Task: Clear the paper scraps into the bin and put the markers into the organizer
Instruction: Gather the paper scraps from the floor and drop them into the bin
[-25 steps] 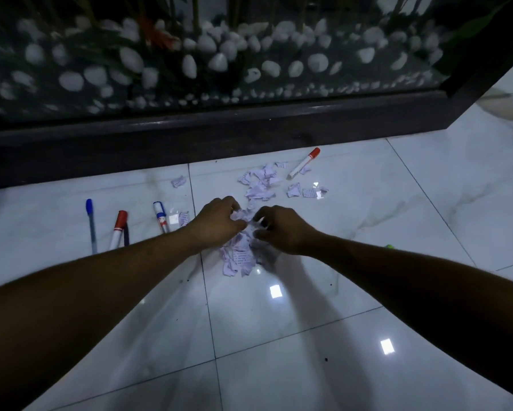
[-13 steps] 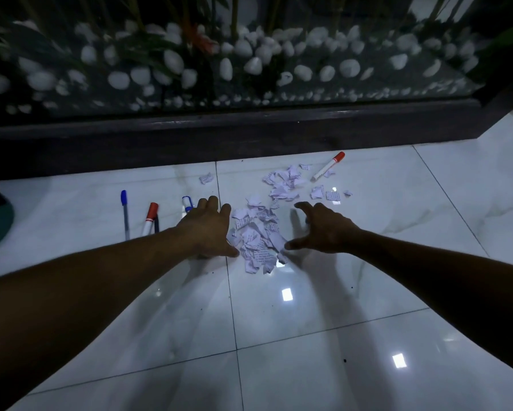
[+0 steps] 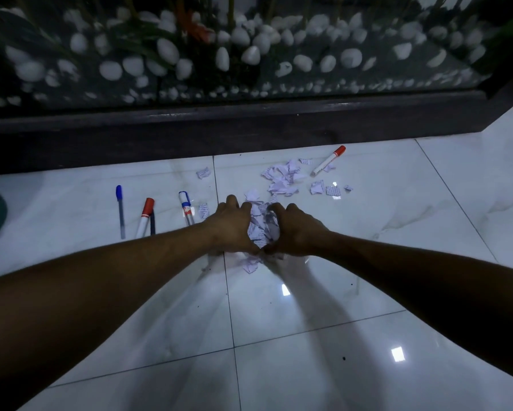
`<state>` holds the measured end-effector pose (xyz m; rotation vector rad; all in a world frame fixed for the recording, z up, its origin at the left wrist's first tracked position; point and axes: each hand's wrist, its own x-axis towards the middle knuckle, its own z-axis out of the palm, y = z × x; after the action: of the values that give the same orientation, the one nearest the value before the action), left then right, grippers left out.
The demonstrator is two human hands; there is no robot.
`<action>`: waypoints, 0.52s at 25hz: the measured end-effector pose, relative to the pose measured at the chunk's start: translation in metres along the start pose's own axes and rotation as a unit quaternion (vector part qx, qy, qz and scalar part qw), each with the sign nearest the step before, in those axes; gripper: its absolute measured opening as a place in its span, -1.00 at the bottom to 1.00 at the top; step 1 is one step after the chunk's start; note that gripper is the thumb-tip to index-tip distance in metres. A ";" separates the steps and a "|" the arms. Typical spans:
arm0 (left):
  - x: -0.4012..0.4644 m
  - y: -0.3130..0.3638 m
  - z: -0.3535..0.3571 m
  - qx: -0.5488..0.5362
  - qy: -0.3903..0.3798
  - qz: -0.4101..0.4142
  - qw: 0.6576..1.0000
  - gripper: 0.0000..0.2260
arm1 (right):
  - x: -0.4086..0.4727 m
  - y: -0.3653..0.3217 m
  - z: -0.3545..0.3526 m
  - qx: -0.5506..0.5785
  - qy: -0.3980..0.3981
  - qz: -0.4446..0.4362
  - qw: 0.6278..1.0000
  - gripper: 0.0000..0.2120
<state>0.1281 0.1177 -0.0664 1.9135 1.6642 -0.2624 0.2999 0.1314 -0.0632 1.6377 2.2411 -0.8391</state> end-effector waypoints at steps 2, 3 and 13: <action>-0.002 -0.011 -0.007 0.020 0.043 -0.033 0.998 -0.02 | -0.003 0.004 -0.007 -0.038 0.031 0.007 0.999 -0.02; -0.002 -0.016 -0.011 0.022 0.069 -0.064 0.995 -0.04 | -0.004 0.006 -0.011 -0.045 0.049 0.008 0.998 -0.05; 0.004 0.009 -0.007 -0.101 -0.027 0.023 0.994 -0.42 | 0.004 0.014 -0.006 -0.010 -0.010 -0.024 1.000 -0.03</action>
<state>0.1356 0.1245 -0.0602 1.7753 1.5468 -0.1206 0.3127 0.1408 -0.0649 1.5650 2.2767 -0.8377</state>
